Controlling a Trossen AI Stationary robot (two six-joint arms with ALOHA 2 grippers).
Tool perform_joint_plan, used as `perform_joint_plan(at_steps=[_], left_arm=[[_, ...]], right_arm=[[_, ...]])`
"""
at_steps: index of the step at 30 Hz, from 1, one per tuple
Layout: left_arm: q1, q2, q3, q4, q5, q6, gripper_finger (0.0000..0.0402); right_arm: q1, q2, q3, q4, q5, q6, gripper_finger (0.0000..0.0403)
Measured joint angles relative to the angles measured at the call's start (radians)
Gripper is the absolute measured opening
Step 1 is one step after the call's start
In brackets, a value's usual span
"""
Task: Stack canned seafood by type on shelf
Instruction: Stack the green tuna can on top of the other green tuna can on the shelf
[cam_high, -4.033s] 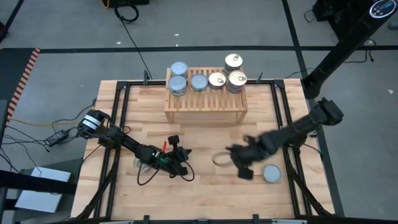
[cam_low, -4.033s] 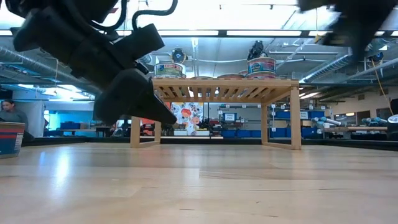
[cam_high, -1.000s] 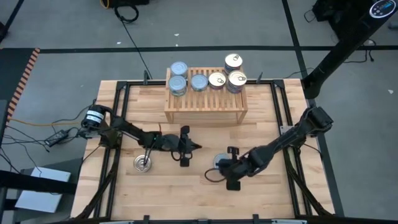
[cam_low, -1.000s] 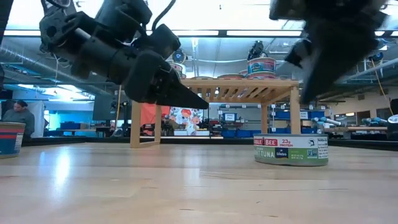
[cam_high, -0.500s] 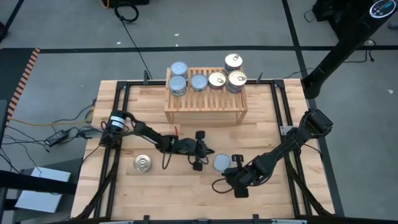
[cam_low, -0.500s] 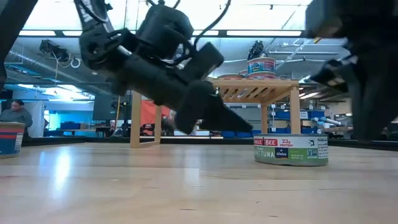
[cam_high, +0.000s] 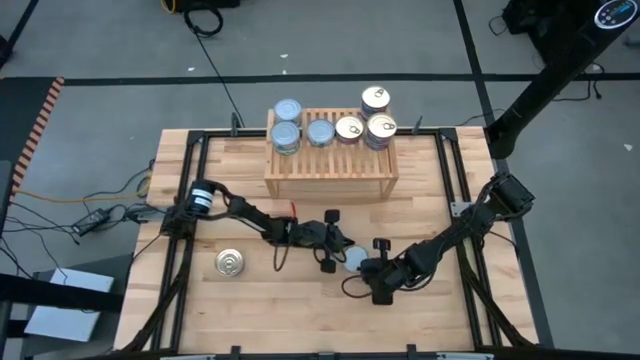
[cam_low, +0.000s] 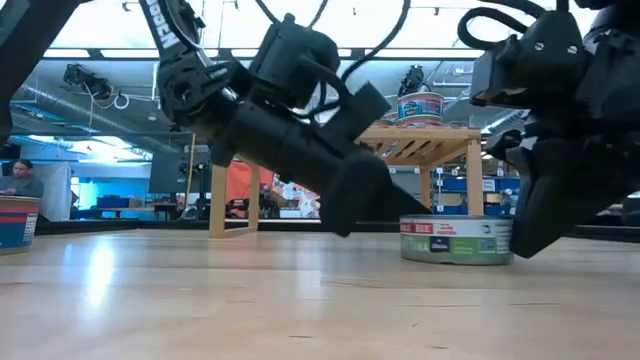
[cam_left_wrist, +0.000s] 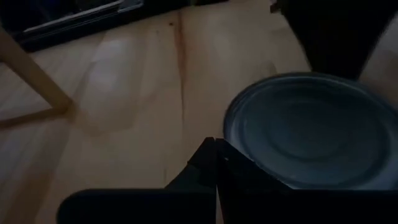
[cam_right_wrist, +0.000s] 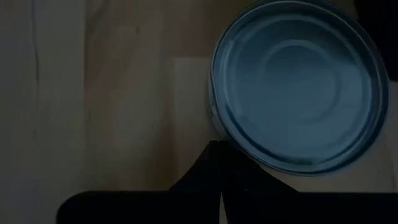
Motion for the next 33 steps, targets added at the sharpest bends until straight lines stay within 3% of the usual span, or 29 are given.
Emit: perform_joint_plan(at_steps=[33], left_arm=[[-0.01,0.0,0.018,-0.171,-0.026,0.084,0.0]], right_arm=[[-0.01,-0.025,0.165,-0.122,0.133,-0.05,0.0009]])
